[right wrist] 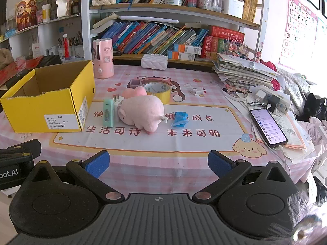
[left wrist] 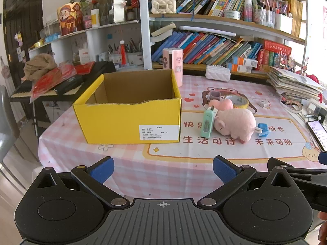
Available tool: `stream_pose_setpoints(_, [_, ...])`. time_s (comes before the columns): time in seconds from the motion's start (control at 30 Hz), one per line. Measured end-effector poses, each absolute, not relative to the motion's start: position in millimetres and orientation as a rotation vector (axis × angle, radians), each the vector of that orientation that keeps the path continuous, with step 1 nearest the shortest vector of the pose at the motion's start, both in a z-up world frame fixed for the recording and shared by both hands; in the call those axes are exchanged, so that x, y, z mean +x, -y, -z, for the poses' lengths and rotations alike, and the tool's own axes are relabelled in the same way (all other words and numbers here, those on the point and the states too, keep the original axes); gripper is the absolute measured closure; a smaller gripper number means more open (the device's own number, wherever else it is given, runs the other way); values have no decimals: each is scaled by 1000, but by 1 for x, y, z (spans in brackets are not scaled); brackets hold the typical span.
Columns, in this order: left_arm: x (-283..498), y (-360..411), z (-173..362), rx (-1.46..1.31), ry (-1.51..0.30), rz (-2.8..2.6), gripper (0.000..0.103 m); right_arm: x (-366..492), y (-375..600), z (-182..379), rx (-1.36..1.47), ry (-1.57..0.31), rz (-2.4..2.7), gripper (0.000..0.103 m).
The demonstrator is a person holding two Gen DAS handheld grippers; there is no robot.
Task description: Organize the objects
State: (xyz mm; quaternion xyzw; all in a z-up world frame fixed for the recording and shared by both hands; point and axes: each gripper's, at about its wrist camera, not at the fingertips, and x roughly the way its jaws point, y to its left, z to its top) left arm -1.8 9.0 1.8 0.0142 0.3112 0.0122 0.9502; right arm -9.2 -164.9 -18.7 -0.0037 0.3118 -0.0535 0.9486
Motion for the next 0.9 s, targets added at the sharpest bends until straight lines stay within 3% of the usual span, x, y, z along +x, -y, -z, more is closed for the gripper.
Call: stream_pose_setpoints(0.9, [5,-7,5,32,-643,-18,0,-4,164,24,-11,-644,115,0])
